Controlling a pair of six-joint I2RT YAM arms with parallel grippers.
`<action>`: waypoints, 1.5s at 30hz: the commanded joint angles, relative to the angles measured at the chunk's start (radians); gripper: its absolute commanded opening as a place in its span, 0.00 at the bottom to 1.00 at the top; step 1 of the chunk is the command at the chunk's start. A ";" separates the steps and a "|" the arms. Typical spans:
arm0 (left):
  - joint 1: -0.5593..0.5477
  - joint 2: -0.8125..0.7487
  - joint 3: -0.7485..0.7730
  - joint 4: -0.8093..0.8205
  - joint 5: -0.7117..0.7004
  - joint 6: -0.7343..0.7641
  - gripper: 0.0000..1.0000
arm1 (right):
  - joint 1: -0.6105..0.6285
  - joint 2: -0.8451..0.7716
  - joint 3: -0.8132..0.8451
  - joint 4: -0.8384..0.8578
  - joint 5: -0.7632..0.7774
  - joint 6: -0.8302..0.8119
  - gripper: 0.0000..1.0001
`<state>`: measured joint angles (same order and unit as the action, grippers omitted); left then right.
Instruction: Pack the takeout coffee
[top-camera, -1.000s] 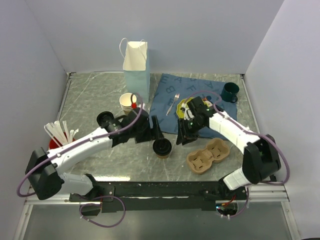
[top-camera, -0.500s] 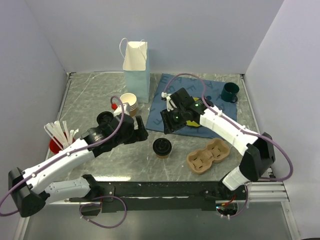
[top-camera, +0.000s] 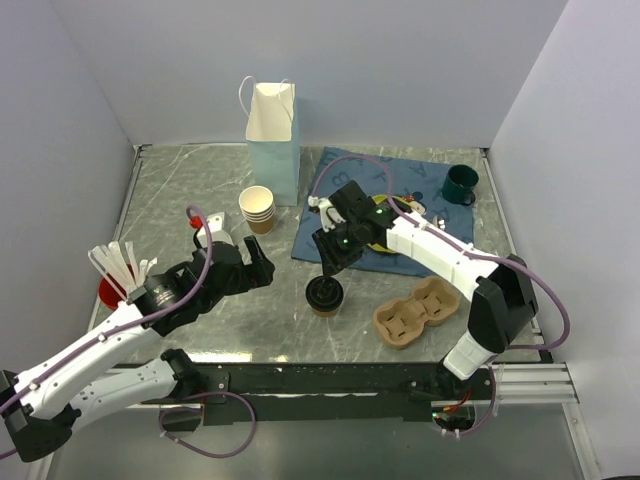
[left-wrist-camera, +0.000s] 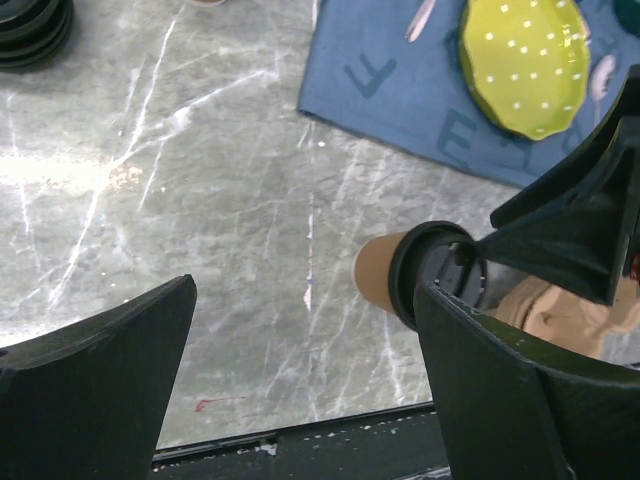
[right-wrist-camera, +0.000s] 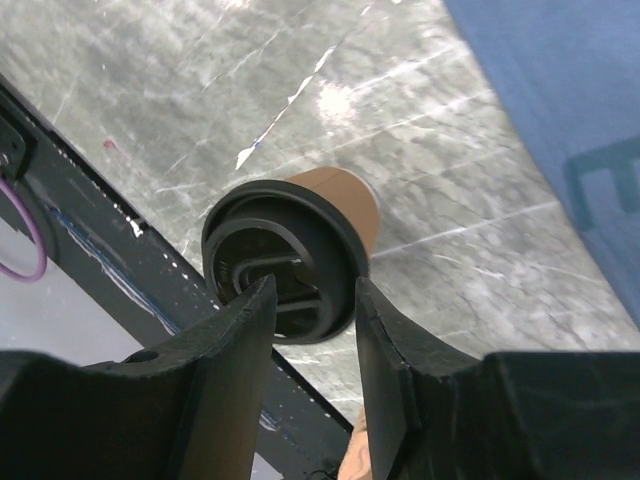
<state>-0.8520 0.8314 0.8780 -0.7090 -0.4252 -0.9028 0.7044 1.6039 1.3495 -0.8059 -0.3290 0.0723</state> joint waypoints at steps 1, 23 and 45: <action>0.002 0.009 -0.004 -0.006 -0.040 0.013 0.97 | 0.021 0.024 -0.016 0.027 0.004 -0.017 0.45; 0.002 0.049 0.010 0.032 -0.060 0.016 0.97 | 0.041 -0.061 -0.128 0.027 0.191 0.020 0.00; 0.002 0.095 0.044 0.066 -0.084 0.059 0.97 | -0.106 -0.207 -0.236 -0.038 0.426 0.228 0.06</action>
<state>-0.8520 0.9340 0.8730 -0.6556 -0.4690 -0.8753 0.6231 1.4113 1.1069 -0.8272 0.0441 0.2726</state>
